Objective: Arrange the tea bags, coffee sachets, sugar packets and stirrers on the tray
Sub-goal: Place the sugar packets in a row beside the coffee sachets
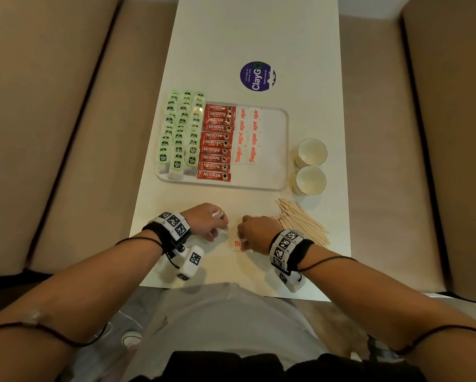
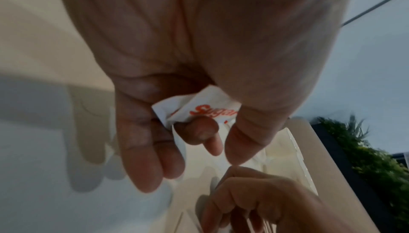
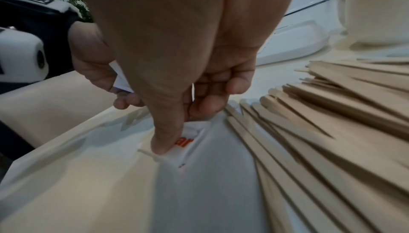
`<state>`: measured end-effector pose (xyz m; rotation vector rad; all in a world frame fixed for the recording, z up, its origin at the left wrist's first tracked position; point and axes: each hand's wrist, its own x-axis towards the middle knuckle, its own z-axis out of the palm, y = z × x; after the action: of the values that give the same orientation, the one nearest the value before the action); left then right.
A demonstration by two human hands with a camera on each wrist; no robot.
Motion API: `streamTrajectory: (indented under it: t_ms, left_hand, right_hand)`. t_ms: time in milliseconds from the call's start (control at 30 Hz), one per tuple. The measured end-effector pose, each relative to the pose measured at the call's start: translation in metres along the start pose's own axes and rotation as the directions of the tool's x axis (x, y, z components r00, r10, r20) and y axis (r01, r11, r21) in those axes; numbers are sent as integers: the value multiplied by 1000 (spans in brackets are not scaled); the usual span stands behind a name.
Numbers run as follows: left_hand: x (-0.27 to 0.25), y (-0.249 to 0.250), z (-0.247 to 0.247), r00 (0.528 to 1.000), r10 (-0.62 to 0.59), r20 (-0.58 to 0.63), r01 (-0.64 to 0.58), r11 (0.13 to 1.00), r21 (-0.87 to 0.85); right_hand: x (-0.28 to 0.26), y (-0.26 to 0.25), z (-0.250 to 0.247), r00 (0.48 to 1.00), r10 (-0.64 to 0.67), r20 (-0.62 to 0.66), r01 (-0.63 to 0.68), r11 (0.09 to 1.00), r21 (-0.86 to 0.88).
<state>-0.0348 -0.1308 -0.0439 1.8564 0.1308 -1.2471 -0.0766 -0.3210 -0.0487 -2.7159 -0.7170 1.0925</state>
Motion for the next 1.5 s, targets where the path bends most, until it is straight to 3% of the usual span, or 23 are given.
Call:
streamTrajectory:
  t_ms: [267, 633, 767, 900, 967, 1067, 1167, 1400, 1500]
  left_hand:
    - [0, -7, 4, 999, 35, -21, -32, 990, 138]
    - [2, 7, 0, 975, 208, -83, -168, 925, 342]
    - [3, 15, -8, 962, 239, -129, -194, 937, 290]
    - [3, 25, -16, 950, 246, -191, -225, 966, 124]
    - [3, 30, -21, 946, 233, -225, -230, 972, 37]
    - [3, 33, -26, 943, 224, -245, -239, 970, -33]
    - [5, 36, -28, 947, 211, -244, -235, 970, -71]
    - [10, 40, -33, 951, 166, -262, -206, 969, -134]
    - [12, 39, -38, 955, 123, -270, -191, 952, -240]
  right_hand:
    - [-3, -2, -2, 997, -42, -65, 38, 998, -50]
    - [6, 4, -42, 981, 27, -193, 6, 986, 167]
    - [11, 11, -55, 955, 47, -292, 48, 949, 312]
    - [10, 21, -64, 913, 191, -360, 57, 816, 576]
    - [11, 29, -66, 898, 266, -350, 31, 755, 655]
    - [15, 41, -65, 922, 286, -261, 3, 669, 744]
    - [15, 44, -61, 938, 274, -214, 5, 604, 797]
    - [25, 43, -65, 929, 319, -190, -32, 578, 815]
    - [33, 47, -69, 912, 369, -182, -69, 573, 816]
